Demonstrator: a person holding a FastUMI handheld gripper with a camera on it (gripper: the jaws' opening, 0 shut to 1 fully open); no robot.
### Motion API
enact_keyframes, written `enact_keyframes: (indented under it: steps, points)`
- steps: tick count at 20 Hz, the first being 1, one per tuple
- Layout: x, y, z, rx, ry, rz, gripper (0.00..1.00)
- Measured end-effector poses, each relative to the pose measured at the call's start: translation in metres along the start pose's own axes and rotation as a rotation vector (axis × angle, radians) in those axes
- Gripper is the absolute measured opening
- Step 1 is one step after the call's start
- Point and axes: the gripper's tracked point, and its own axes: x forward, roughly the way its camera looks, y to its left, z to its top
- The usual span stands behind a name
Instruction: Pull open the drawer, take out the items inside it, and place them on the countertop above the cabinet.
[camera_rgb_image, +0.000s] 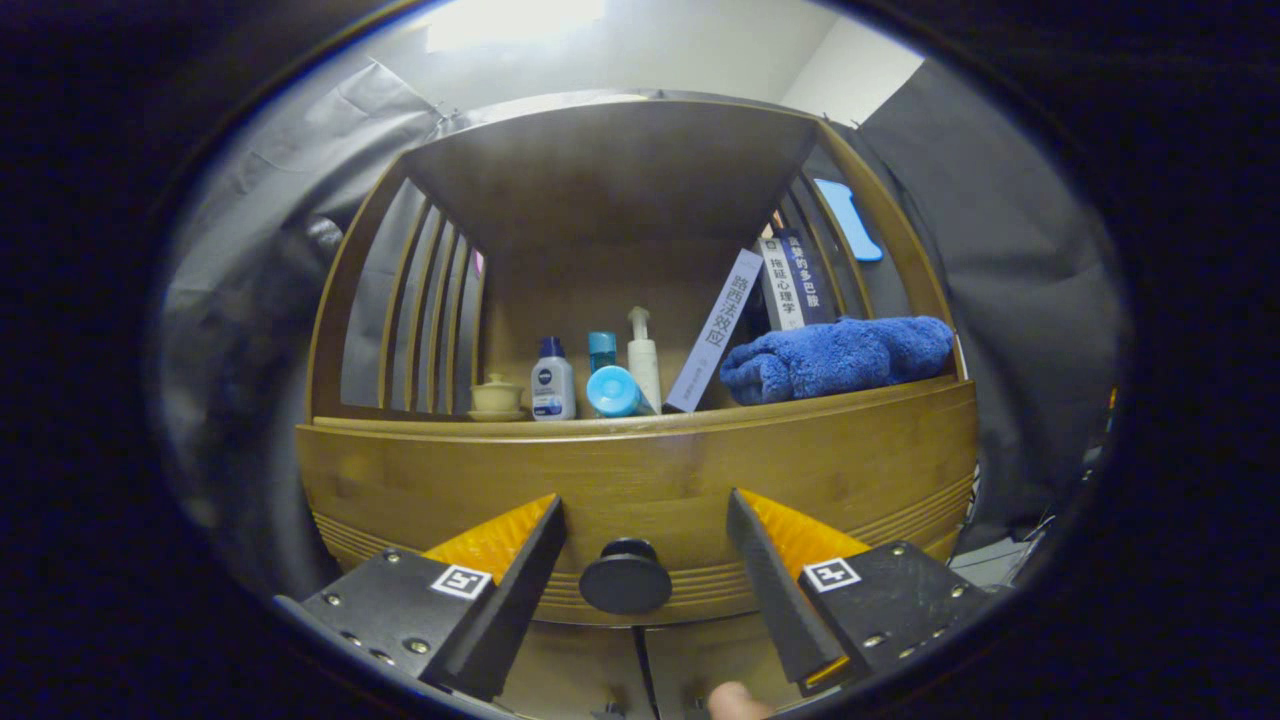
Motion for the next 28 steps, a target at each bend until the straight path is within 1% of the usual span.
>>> enact_keyframes:
  steps: [2,5,8,10,12,14,16,17,19,20,21,24,26,28]
  points:
    - [0.001,-0.001,0.001,0.002,0.022,-0.002,0.98]
    - [-0.004,-0.007,0.004,0.007,0.045,-0.046,0.98]
    - [-0.02,-0.009,0.021,-0.037,0.05,-0.038,0.97]
    - [-0.034,-0.01,0.029,-0.069,0.098,-0.033,0.98]
    - [-0.055,-0.016,0.036,-0.087,0.166,-0.053,0.98]
    - [-0.072,-0.019,0.061,-0.048,0.172,-0.054,0.98]
    - [-0.088,-0.024,0.091,-0.042,0.161,-0.05,0.98]
    - [-0.097,-0.026,0.106,-0.069,0.158,-0.05,0.98]
    - [-0.115,-0.038,0.136,-0.149,0.164,-0.082,0.98]
    - [-0.123,-0.042,0.151,-0.159,0.17,-0.11,0.98]
    - [-0.13,-0.038,0.164,-0.156,0.183,-0.109,0.98]
    - [-0.153,-0.028,0.206,-0.124,0.205,-0.086,0.98]
    - [-0.17,-0.03,0.242,-0.076,0.173,-0.1,0.97]
    - [-0.187,-0.024,0.27,-0.018,0.135,-0.082,0.97]
